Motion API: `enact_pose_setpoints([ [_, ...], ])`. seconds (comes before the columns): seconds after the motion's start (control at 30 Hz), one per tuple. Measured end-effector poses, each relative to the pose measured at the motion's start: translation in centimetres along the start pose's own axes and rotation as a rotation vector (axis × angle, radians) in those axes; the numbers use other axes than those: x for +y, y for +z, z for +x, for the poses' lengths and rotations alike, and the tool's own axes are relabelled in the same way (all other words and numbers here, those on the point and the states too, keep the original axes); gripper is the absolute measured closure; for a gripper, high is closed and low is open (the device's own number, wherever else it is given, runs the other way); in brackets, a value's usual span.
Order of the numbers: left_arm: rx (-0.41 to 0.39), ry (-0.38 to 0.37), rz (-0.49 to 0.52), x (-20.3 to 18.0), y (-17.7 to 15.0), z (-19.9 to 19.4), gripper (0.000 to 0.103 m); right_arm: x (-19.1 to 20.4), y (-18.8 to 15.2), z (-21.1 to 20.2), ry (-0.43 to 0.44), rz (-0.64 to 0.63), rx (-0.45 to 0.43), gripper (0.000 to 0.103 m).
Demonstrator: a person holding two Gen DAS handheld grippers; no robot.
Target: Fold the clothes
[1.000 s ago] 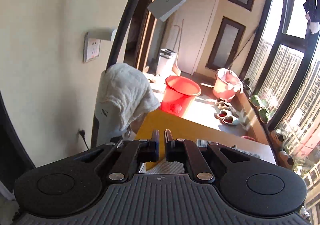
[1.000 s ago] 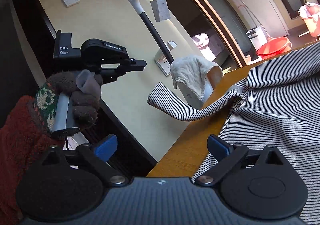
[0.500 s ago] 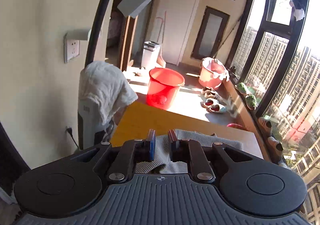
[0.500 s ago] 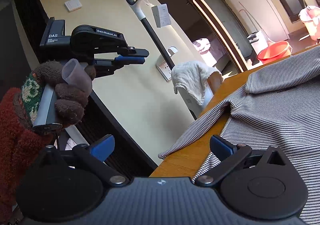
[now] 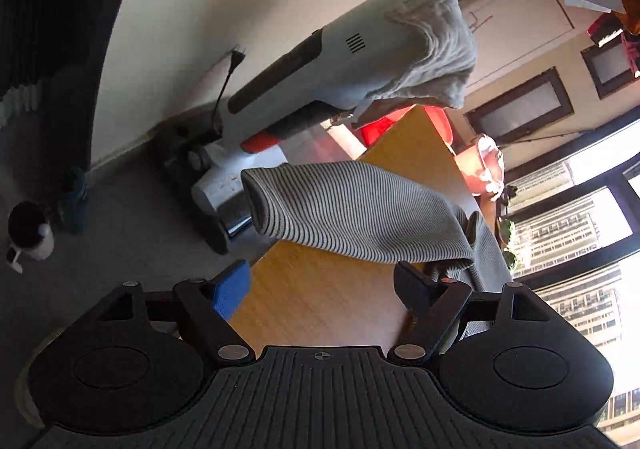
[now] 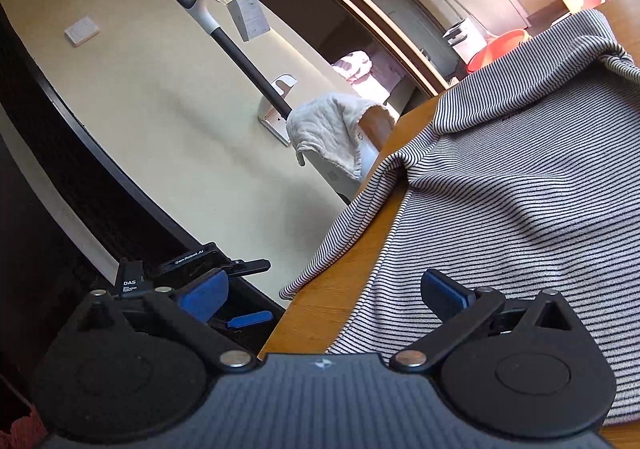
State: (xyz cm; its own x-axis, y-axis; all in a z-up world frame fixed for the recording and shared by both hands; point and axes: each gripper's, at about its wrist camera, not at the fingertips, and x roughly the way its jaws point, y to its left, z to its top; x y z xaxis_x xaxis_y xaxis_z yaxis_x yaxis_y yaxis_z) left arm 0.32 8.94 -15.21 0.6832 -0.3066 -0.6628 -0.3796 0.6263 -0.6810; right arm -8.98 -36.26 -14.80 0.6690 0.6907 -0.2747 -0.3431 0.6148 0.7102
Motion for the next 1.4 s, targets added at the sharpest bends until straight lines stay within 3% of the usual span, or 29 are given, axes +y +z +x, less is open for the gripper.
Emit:
enact_pose_setpoints([
  [0.27,0.018,-0.058,-0.171,2.4,1.4,4.2,0.018,0.3,-0.8,1.7,-0.046,-0.018,0.053,0.000],
  [0.33,0.016,-0.065,-0.176,2.3,1.8,5.0,0.032,0.2,-0.9,1.9,-0.049,-0.023,0.063,0.000],
  [0.37,0.007,-0.058,-0.161,2.1,2.0,5.2,0.045,0.2,-0.9,2.0,-0.049,-0.027,0.066,0.000],
  [0.4,-0.007,-0.046,-0.127,1.6,2.3,5.1,0.063,0.3,-0.9,2.1,-0.046,-0.034,0.068,0.000],
  [0.5,-0.062,-0.007,0.010,-0.7,3.2,4.1,0.086,0.7,-0.3,2.3,-0.020,-0.075,0.066,0.000],
  [0.77,-0.229,0.075,0.272,-9.9,4.9,-0.8,0.090,3.4,3.3,2.1,0.109,-0.193,0.040,0.000],
  [0.97,-0.321,0.077,0.453,-19.5,4.4,-4.2,0.091,4.1,3.6,0.9,0.114,-0.235,0.000,0.000],
  [1.17,-0.371,0.010,0.639,-28.7,0.9,-6.2,0.091,2.9,3.5,-1.0,0.125,-0.204,-0.028,0.000],
  [1.4,-0.337,-0.028,0.788,-35.9,-4.3,-4.8,0.091,1.0,3.4,-3.1,0.109,-0.161,-0.067,0.000],
])
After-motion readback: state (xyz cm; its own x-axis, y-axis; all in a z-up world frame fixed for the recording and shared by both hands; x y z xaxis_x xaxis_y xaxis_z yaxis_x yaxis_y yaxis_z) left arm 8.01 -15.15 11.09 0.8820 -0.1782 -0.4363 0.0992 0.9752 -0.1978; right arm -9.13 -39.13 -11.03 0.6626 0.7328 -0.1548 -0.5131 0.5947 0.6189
